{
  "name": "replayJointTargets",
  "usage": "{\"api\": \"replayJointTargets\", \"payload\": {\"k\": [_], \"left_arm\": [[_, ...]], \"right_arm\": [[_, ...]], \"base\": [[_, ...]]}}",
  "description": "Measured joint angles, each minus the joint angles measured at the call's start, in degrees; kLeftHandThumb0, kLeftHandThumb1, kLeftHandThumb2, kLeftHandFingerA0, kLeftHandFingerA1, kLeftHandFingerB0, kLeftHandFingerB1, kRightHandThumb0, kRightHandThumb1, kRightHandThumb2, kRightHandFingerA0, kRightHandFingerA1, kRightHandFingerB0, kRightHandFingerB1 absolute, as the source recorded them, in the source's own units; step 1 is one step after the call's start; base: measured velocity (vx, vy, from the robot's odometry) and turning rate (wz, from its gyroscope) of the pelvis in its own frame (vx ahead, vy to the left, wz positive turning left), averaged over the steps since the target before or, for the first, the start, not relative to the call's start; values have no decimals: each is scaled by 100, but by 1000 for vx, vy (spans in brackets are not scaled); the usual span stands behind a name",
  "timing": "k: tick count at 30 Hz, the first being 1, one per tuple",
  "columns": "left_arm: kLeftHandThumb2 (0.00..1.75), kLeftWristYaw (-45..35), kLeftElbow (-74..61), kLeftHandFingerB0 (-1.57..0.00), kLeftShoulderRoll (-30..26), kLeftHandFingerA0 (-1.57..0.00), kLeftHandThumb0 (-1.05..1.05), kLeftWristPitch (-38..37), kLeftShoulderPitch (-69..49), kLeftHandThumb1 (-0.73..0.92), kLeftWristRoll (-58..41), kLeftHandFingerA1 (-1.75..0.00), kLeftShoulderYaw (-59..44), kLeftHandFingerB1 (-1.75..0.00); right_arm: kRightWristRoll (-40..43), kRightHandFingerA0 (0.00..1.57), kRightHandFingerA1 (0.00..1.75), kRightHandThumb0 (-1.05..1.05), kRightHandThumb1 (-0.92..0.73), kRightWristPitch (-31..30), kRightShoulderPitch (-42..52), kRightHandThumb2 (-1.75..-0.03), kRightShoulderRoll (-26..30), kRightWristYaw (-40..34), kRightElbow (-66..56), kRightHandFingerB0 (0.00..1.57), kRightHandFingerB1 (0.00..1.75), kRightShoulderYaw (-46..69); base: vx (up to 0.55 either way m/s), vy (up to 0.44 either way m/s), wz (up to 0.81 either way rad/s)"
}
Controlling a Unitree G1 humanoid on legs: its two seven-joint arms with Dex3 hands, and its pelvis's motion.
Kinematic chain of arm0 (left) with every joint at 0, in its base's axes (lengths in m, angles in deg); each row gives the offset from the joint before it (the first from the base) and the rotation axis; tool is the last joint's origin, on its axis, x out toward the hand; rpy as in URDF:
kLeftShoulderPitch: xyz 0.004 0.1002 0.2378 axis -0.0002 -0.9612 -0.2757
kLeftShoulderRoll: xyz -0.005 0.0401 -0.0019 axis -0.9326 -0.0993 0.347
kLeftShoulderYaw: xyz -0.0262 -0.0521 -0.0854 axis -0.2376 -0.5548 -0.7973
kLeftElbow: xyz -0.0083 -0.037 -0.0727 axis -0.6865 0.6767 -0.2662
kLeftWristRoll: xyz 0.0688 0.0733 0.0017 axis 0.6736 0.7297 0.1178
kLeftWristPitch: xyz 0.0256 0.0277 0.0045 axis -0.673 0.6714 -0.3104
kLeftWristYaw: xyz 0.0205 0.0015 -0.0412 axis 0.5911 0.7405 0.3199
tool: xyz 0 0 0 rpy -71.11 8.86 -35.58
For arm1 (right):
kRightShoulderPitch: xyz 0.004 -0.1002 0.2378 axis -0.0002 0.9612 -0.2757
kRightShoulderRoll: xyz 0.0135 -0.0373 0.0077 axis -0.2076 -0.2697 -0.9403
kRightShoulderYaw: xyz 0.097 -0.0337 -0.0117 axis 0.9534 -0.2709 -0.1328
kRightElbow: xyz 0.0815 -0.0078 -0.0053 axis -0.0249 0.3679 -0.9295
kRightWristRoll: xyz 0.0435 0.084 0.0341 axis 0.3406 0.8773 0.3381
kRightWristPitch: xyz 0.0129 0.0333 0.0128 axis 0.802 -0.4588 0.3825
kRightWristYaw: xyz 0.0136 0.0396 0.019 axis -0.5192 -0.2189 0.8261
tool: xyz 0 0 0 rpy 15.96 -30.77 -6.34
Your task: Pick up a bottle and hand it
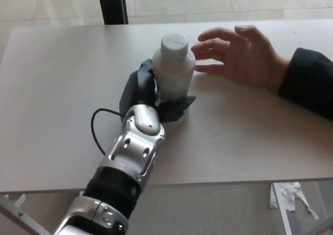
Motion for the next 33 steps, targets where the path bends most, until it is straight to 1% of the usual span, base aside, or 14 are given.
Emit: {"api": "replayJointTargets", "payload": {"k": [1,6,7,8,10,11,12,18,19,24,25,27,28,33], "left_arm": [[95,70,52,-72,23,-86,-5,-46,8,62,29,-175,25,-164],[96,470,324,-66,26,-85,-8,-445,10,58,220,-175,161,-170],[103,542,376,-101,7,-117,-17,-530,10,52,251,-141,168,-131],[103,615,426,-101,-30,-117,-17,-616,10,52,286,-141,167,-131],[94,755,512,-74,-92,-86,-11,-765,12,62,357,-175,158,-162],[95,820,563,-76,-133,-87,-11,-829,23,62,393,-175,142,-159],[87,896,616,-72,-192,-85,-13,-890,43,65,446,-175,124,-161],[82,1006,772,-76,-326,-85,-18,-917,417,69,563,-175,43,-154],[79,1006,797,-75,-323,-85,-18,-916,556,71,569,-175,24,-153],[67,971,848,-74,-220,-83,-20,-896,1255,75,597,-169,-6,-133],[62,931,856,-76,-167,-83,-28,-887,1440,66,597,-137,-13,-66],[60,878,894,-70,-86,-83,-24,-846,1687,67,592,-122,-25,-59],[60,836,933,-71,-18,-84,-24,-799,1867,63,584,-129,-32,-60],[60,507,1320,-73,226,-68,-27,-497,2629,69,546,-72,26,-58]], "right_arm": [[1,157,168,-105,-43,-16,0,-115,-12,-5,-28,57,116,-5],[3,157,175,-105,-42,-132,34,-116,-74,-69,-261,57,116,-20],[3,157,175,-105,-43,-163,44,-117,-83,-86,-307,56,118,-20],[3,157,175,-105,-43,-194,53,-117,-90,-104,-357,56,118,-20],[1,157,167,-105,-43,-239,57,-114,-91,-136,-406,56,117,-21],[2,157,158,-105,-57,-246,57,-77,-91,-147,-402,48,134,-19],[5,157,173,-105,-44,-253,58,-115,-91,-158,-388,58,117,-16],[11,157,174,-105,-44,-319,54,-116,-94,-194,-376,60,118,-8],[10,157,161,-105,-56,-333,48,-76,-94,-201,-376,52,133,-8],[11,157,160,-105,-55,-352,7,-76,-93,-211,-368,54,134,-4],[9,157,159,-105,-56,-355,3,-76,-93,-212,-368,55,133,-8],[6,157,158,-105,-56,-357,2,-76,-94,-213,-373,51,133,-18],[3,157,163,-105,-43,-357,2,-111,-95,-213,-379,59,118,-28],[-29,157,170,-105,-44,-370,11,-112,-126,-239,-536,52,115,-170]], "base": [[0,0,0],[0,0,0],[0,0,0],[0,0,0],[0,0,0],[0,0,0],[0,0,0],[0,0,0],[0,0,0],[0,0,0],[0,0,0],[0,0,0],[0,0,0],[0,0,0]]}}
